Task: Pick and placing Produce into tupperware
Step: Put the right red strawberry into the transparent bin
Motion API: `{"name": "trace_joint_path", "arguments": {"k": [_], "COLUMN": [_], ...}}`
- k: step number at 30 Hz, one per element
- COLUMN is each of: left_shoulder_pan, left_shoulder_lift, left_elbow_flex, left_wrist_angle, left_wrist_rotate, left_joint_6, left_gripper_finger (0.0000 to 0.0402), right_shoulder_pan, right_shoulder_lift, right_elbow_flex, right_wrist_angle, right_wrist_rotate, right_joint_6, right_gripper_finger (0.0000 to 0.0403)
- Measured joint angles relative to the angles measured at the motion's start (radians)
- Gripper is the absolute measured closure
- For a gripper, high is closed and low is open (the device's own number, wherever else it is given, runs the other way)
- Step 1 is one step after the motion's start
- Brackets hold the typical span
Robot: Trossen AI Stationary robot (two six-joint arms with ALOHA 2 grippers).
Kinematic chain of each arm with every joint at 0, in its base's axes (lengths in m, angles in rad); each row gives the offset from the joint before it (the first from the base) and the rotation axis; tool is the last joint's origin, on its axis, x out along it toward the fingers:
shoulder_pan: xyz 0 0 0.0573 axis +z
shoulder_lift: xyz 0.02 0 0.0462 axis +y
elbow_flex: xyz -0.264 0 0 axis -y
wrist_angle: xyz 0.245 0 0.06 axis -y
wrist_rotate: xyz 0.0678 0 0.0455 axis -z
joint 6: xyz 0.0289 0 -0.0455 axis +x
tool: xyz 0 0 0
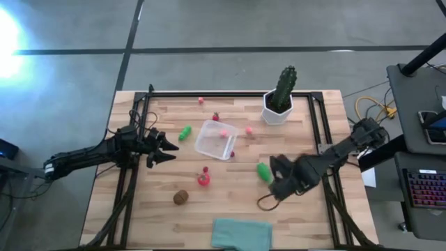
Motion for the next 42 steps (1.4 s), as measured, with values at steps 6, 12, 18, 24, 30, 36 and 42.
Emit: {"name": "trace_joint_path", "arguments": {"k": [6,12,18,24,30,36,42], "left_shoulder_pan": [0.000,0.000,0.000,0.000,0.000,0.000,0.000], "left_shoulder_lift": [0.002,0.002,0.001,0.001,0.000,0.001,0.002], "left_elbow_flex": [0.000,0.000,0.000,0.000,0.000,0.000,0.000], "left_wrist_angle": [0.000,0.000,0.001,0.001,0.001,0.001,0.001], "left_wrist_rotate": [0.000,0.000,0.000,0.000,0.000,0.000,0.000], "left_joint_6": [0.000,0.000,0.000,0.000,0.000,0.000,0.000], "left_gripper_finger": [0.0141,0.0141,0.0141,0.0141,0.0141,0.0141,0.0141], "right_shoulder_pan": [0.010,-0.004,-0.010,-0.012,-0.023,-0.026,-0.024], "right_shoulder_lift": [-0.015,-0.046,-0.116,-0.181,-0.163,-0.109,-0.073], "right_elbow_flex": [-0.091,-0.183,-0.350,-0.409,-0.389,-0.396,-0.393], "right_wrist_angle": [-0.009,0.141,0.209,0.377,0.425,0.403,0.378], "right_wrist_rotate": [-0.194,-0.190,-0.218,-0.112,-0.057,-0.033,-0.036], "right_joint_6": [0.087,0.012,0.015,-0.214,-0.621,-0.920,-0.825], "right_gripper_finger": [0.0158,0.0163,0.0164,0.0162,0.0160,0.0158,0.0156]}}
